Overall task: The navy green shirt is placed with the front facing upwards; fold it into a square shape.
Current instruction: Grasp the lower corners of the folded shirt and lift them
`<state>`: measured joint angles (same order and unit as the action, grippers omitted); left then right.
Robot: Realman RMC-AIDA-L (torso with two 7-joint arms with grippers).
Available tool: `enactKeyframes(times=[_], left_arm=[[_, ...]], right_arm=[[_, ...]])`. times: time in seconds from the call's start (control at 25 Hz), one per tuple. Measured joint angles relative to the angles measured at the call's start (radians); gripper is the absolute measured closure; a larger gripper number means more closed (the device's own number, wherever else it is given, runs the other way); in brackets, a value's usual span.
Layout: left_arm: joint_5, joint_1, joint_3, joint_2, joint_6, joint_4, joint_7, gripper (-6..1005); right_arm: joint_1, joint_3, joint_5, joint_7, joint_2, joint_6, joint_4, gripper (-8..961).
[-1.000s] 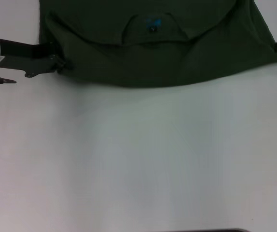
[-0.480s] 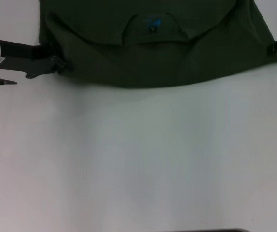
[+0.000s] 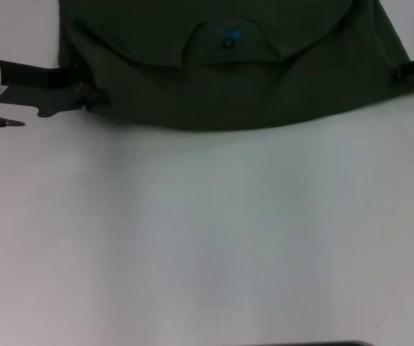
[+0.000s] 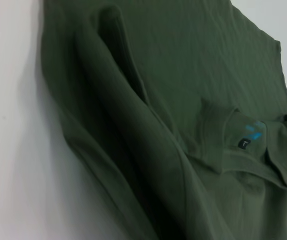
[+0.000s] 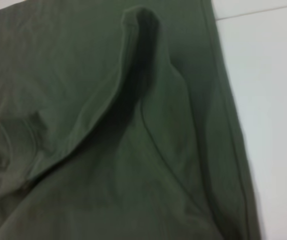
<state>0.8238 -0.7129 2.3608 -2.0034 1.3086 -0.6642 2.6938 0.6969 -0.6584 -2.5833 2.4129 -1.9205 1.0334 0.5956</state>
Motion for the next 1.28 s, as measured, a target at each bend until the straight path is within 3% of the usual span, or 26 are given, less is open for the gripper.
enactKeyframes(times=[0.64, 1.24, 1.28], left_arm=[[0.002, 0.0, 0.0, -0.002, -0.006, 0.0, 0.0, 978], [0.006, -0.003, -0.001, -0.003, -0.008, 0.0, 0.002, 978], [0.006, -0.004, -0.002, -0.003, -0.007, 0.0, 0.002, 978]], right_arm=[[0.018, 0.0, -0.003, 0.0, -0.003, 0.019, -0.026, 300], [0.018, 0.003, 0.0, 0.011, 0.012, 0.061, -0.01, 309], [0.018, 0.002, -0.002, 0.012, 0.014, 0.063, -0.009, 346]])
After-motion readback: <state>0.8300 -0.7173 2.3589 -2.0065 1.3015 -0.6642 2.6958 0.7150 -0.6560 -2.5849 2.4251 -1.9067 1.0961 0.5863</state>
